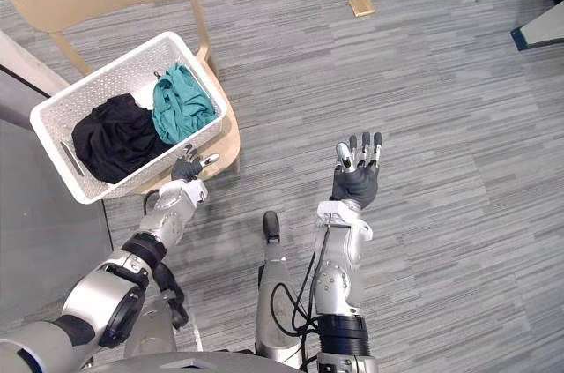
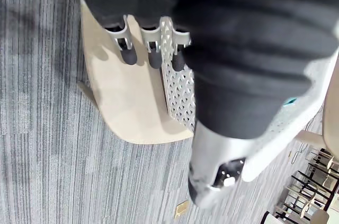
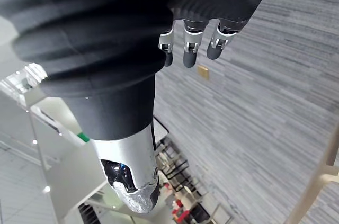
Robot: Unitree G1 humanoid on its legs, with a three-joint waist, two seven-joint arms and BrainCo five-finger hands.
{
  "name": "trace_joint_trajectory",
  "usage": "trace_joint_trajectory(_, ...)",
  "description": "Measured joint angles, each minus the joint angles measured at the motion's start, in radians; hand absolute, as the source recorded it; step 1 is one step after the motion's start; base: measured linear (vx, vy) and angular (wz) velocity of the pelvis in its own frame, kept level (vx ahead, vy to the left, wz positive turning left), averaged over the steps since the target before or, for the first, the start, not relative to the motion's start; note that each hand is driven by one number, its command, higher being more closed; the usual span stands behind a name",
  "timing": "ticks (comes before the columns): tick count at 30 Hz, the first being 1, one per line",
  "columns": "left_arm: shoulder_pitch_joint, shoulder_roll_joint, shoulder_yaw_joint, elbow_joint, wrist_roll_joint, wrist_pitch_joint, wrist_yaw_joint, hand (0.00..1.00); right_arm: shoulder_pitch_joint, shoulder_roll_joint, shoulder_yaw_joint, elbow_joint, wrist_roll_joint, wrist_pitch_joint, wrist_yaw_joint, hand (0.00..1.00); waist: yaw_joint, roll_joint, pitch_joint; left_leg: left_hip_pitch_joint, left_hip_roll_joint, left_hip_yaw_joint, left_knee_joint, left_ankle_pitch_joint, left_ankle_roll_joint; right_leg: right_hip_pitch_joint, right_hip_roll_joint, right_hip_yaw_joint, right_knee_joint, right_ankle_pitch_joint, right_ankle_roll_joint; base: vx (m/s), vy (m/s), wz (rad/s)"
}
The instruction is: Pick up the laundry basket with both hands and put the clothes into the washing machine.
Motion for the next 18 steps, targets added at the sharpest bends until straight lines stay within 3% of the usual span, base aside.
trace_joint_trajectory(9,0.205,-0.001,-0.001,-0.057,0.025,0.000,-0.009,0.00,0.003,0.003,0.044,-0.023,-0.115,0.003,0.001,0.00,0.011,0.011,0.022,0.000,0.002,-0.045,0.027,-0.026,0.003,0.055,-0.012,-0.043,-0.004,-0.022,0.009,0.01,0.025,0.15)
trace_joint_trajectory(13,0.379,0.032,0.000,-0.043,0.110,0.007,-0.067,0.00,-0.067,-0.041,0.079,0.000,-0.245,0.022,0.010,0.00,0.057,0.020,0.027,-0.008,0.001,-0.109,0.037,-0.026,0.005,0.098,-0.023,-0.102,-0.007,-0.032,0.010,0.02,0.025,0.41)
trace_joint_trajectory(16,0.480,0.066,0.013,-0.034,0.154,0.011,-0.110,0.00,-0.229,-0.120,0.134,0.163,-0.342,0.050,0.014,0.00,0.099,0.028,0.030,-0.040,-0.002,-0.161,0.051,-0.021,0.011,0.115,-0.033,-0.151,-0.008,-0.035,0.011,-0.01,0.021,0.45)
trace_joint_trajectory(18,0.532,0.071,0.051,-0.036,0.178,0.012,-0.134,0.00,-0.344,-0.178,0.169,0.267,-0.437,0.079,0.015,0.00,0.134,0.049,0.041,-0.071,-0.004,-0.211,0.070,-0.019,0.014,0.132,-0.037,-0.196,-0.008,-0.037,0.010,-0.03,0.022,0.59)
